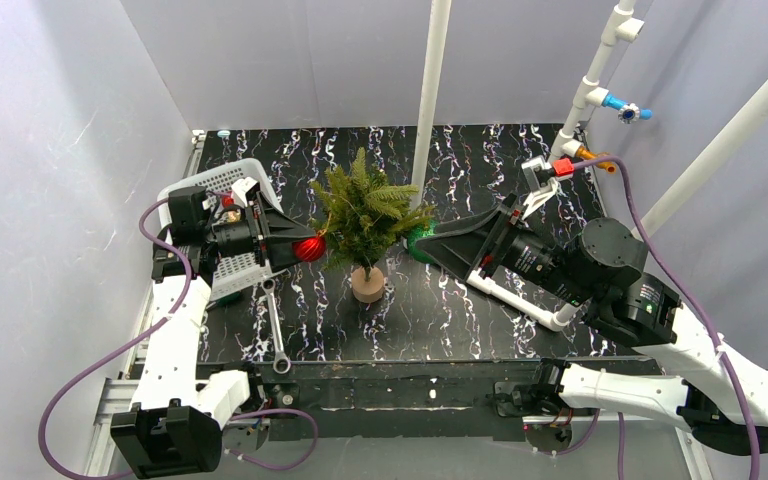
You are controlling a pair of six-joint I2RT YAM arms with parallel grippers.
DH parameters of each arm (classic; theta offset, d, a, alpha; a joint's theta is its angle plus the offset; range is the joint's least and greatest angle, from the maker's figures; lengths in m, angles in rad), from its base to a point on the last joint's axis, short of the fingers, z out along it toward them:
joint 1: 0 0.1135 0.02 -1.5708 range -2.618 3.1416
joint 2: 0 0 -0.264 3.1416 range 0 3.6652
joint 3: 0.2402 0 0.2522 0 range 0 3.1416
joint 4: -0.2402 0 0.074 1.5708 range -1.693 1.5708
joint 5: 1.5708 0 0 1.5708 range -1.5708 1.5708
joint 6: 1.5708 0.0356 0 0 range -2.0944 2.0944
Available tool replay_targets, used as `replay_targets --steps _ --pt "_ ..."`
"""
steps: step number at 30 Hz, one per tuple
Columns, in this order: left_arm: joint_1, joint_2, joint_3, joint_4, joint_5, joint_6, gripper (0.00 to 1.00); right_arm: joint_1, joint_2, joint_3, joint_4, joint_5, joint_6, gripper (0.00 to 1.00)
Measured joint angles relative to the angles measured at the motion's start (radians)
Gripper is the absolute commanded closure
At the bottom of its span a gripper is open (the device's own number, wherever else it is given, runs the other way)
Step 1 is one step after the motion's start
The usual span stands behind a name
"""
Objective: Decorate the small christmas tree
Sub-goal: Hang the decoration item on the Christmas tree.
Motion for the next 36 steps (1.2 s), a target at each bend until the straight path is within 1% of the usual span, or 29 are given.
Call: replay_targets --steps 15,25,36 --pt "0.000 0.016 -0.042 0.031 -0.016 -0.024 1.00 0.000 0.005 0.000 0.000 0.000 0.000 0.09" --pt "0.000 0.024 -0.042 0.059 -0.024 -0.036 1.00 0.000 0.010 0.000 0.000 0.000 0.000 0.09" --pt "0.000 0.023 -0.043 0.051 -0.024 -0.029 1.00 0.000 0.010 0.000 0.000 0.000 0.000 0.09"
